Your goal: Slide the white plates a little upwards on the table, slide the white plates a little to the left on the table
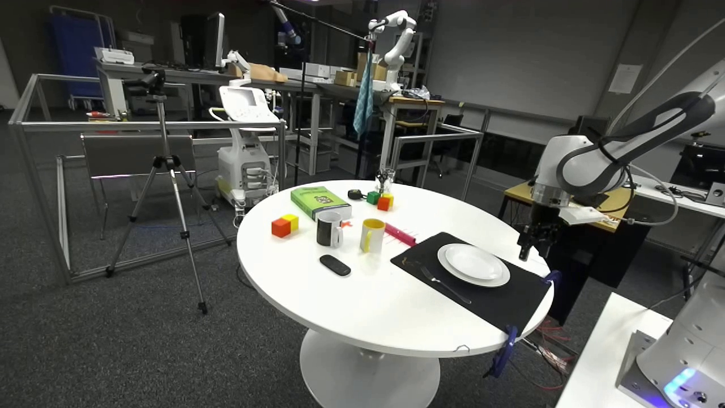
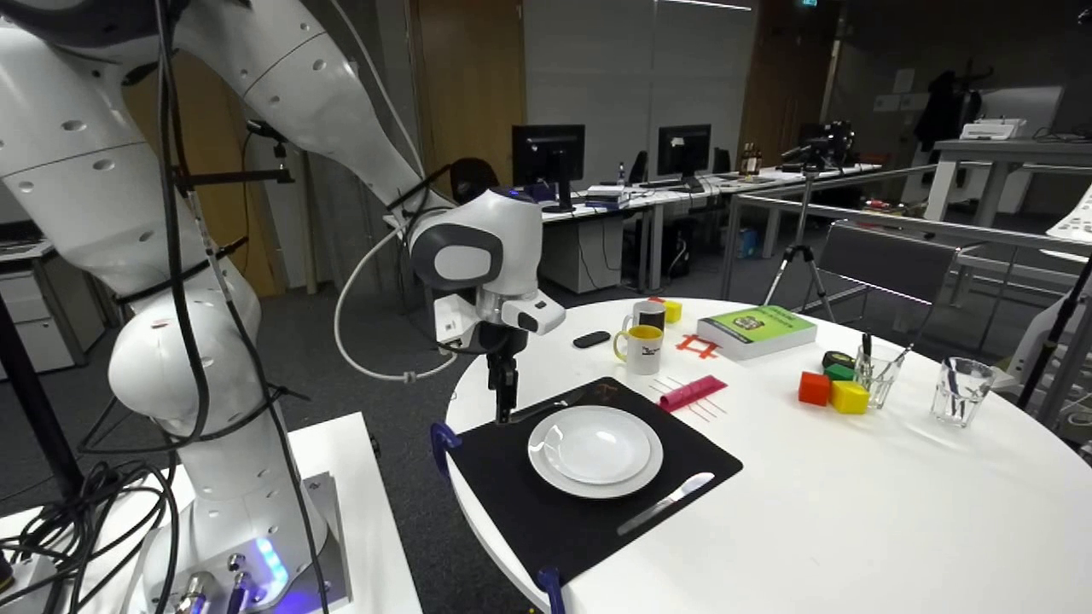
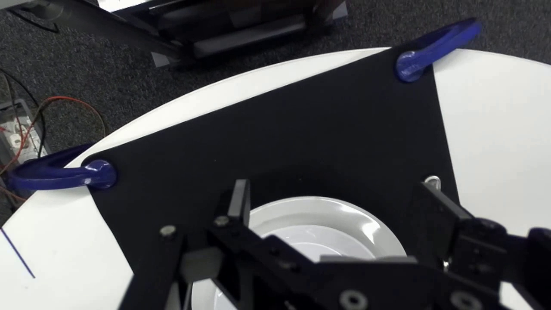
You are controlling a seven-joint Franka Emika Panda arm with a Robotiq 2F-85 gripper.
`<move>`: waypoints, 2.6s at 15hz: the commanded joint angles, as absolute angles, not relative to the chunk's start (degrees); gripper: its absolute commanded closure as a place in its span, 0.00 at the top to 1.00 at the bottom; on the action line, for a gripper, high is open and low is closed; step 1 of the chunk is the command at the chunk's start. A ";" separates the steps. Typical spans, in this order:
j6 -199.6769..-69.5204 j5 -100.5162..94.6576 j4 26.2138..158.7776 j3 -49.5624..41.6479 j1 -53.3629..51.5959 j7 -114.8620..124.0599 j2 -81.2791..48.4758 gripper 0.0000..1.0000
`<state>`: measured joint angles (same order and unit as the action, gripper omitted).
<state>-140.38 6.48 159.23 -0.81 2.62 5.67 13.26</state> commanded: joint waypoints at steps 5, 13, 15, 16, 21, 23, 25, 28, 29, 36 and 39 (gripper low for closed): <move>-140.33 6.51 157.18 -2.78 2.60 2.06 6.42 1.00; -139.45 1.81 155.94 -2.09 2.18 0.29 3.43 1.00; -139.36 -0.47 155.66 -2.27 2.45 -0.63 1.95 1.00; -139.33 -1.25 155.59 -2.44 2.58 -1.29 1.34 1.00; -140.55 -5.56 155.80 -3.77 3.59 -6.25 -0.71 1.00; -140.54 -7.09 155.76 -4.61 4.19 -8.28 -0.86 1.00; -140.69 -8.47 155.98 -5.50 4.91 -10.12 -0.49 1.00; -140.77 -11.59 156.24 -7.17 6.28 -11.95 0.14 1.00; -140.91 -12.61 156.15 -7.68 6.74 -12.27 0.02 1.00; -140.29 -11.96 155.72 -8.04 7.16 -11.27 -0.62 1.00; -140.29 -11.96 155.70 -8.04 7.15 -11.27 -0.58 1.00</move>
<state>-140.38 -11.99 155.76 -8.32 6.90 -11.27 -0.58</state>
